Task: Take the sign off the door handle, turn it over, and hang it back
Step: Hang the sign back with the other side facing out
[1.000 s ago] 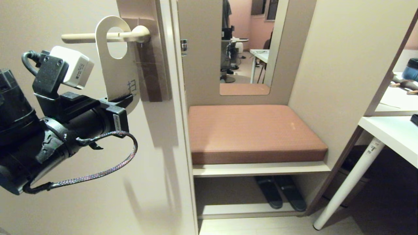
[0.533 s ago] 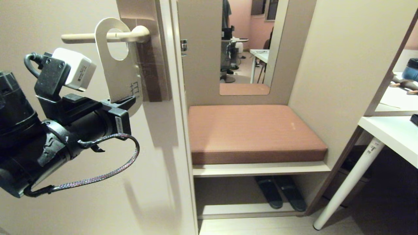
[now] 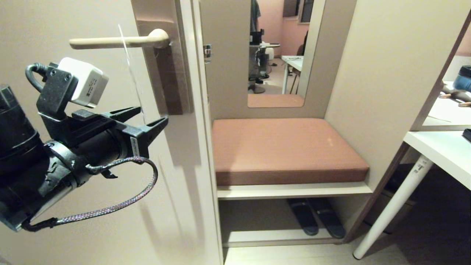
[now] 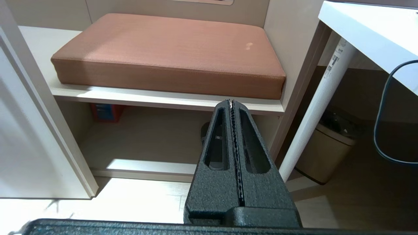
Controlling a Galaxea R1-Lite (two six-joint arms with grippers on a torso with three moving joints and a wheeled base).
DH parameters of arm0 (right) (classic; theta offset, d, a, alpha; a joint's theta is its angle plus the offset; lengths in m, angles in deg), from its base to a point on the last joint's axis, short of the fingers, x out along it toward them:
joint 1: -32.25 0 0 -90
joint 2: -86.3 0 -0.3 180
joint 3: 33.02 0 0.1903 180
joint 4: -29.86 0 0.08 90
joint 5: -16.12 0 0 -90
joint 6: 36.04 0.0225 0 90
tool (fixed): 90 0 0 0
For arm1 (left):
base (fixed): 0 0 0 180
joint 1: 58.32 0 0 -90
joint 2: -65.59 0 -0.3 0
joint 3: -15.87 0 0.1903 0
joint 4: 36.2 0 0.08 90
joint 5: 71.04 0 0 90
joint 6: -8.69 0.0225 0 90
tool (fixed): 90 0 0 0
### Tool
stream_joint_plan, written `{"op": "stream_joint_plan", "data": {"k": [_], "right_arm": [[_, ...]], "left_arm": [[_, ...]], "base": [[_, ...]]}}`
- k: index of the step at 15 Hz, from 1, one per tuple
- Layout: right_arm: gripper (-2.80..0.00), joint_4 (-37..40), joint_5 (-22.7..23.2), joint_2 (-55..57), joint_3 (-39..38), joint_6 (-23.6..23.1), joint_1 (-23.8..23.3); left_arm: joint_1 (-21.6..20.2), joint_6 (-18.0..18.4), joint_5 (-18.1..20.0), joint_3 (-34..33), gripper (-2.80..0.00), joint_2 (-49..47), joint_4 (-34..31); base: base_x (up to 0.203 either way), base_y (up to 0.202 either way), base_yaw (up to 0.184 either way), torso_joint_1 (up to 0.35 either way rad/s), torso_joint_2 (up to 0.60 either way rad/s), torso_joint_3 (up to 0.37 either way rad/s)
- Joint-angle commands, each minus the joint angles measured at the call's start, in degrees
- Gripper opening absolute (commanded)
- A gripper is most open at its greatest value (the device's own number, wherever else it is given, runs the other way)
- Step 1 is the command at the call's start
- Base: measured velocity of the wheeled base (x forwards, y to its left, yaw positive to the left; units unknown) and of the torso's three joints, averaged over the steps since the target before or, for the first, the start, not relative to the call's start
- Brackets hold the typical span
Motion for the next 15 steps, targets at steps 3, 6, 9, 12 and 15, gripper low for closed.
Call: {"op": "stream_joint_plan", "data": {"k": [3, 6, 9, 12, 15], "right_arm": [[-2.80, -0.01, 0.03, 0.09, 0.00, -0.04, 0.01], [-2.80, -0.01, 0.04, 0.09, 0.00, -0.04, 0.01], [-2.80, 0.07, 0.12, 0.09, 0.00, -0.04, 0.01], [-2.80, 0.06, 0.06, 0.09, 0.00, -0.04, 0.01], [-2.80, -0.01, 0.12, 0.09, 0.00, -0.04, 0.01]], "left_arm": [[0.67, -0.03, 0.01, -2.04, 0.00, 2.66, 0.26], [0.41, -0.56, 0.04, -3.48, 0.00, 6.64, 0.10], [-1.18, -1.59, -0.12, -5.74, 0.00, 11.17, -0.16], [-3.55, -1.58, -0.09, -6.96, 0.00, 13.51, -0.10], [-3.90, -1.47, -0.04, -6.78, 0.00, 14.10, -0.09]], "base": [[0.000, 0.000, 0.000, 0.000, 0.00, 0.000], [0.000, 0.000, 0.000, 0.000, 0.00, 0.000], [0.000, 0.000, 0.000, 0.000, 0.00, 0.000], [0.000, 0.000, 0.000, 0.000, 0.00, 0.000], [0.000, 0.000, 0.000, 0.000, 0.00, 0.000]]}}
